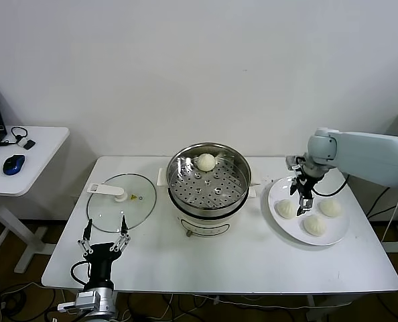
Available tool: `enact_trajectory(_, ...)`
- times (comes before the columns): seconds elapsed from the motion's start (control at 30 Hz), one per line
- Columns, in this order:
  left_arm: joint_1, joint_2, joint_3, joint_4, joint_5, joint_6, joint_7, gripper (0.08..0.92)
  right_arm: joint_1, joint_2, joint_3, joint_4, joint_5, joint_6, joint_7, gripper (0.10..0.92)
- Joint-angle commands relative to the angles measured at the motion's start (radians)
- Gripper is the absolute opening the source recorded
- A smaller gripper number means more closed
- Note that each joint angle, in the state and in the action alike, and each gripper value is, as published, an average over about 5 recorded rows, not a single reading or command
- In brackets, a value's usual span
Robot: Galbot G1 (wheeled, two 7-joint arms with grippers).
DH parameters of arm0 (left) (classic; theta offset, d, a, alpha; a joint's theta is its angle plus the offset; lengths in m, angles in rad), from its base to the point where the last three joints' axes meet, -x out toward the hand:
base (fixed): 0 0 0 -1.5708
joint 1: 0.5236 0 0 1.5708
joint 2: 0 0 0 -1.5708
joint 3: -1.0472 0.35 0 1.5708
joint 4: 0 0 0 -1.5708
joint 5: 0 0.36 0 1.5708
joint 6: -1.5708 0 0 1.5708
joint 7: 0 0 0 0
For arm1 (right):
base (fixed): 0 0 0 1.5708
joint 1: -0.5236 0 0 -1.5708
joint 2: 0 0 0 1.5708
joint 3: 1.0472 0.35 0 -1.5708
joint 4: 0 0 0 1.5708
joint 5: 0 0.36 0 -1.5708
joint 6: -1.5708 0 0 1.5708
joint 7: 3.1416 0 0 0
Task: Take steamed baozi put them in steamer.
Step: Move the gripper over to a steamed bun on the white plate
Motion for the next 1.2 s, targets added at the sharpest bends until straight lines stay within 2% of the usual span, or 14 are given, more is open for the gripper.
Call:
enact_trajectory(0.03,0.001,-0.001,0.000,-0.001,0.000,-0.001,0.000,0.823,-0.095,0.001,0.060,-0.046,-0.018,-0.006,0.035,0.823)
enact_trajectory(0.47,-0.004,-0.001,-0.001,0.006,-0.001,-0.004,-0.003,0.823,-0.139,0.034,0.132,-0.140,-0.033,0.047,0.054,0.823)
enact_trajectory(1.2,-0.012,0.001,0.001,0.011,-0.008,-0.004,-0.003,0.823,-0.137,0.039,0.128,-0.136,-0.052,0.060,0.051,0.823)
